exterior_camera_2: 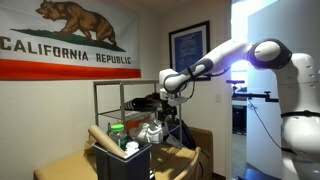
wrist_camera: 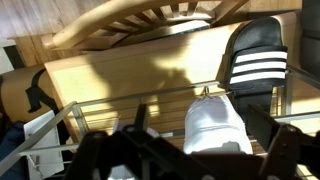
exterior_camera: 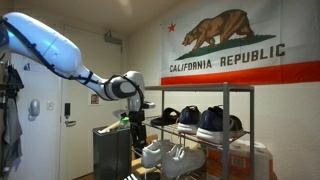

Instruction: Move a white shoe to the bottom shelf

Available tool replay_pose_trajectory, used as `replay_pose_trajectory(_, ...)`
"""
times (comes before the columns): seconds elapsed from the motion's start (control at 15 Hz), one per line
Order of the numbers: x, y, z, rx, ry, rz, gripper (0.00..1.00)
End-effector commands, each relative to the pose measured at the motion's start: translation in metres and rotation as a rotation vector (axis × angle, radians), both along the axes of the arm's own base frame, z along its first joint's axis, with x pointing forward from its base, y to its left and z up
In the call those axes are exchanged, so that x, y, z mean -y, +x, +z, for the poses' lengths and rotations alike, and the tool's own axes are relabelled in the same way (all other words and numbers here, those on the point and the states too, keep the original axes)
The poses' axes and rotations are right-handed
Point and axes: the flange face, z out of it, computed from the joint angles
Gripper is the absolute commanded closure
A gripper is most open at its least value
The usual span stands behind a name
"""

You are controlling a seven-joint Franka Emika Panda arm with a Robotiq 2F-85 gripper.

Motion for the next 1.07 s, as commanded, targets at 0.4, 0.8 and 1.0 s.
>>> replay_pose_trajectory(0.4, 0.013, 0.008, -0.006, 0.014, 0.023, 0.009, 0.00)
replay_pose_trajectory(0.8, 0.010, 0.029, -0.022, 0.019, 0.055, 0.062, 0.00)
replay_pose_trajectory(1.0, 0.011, 0.042, -0.030, 0.026, 0.072, 0.074, 0.00)
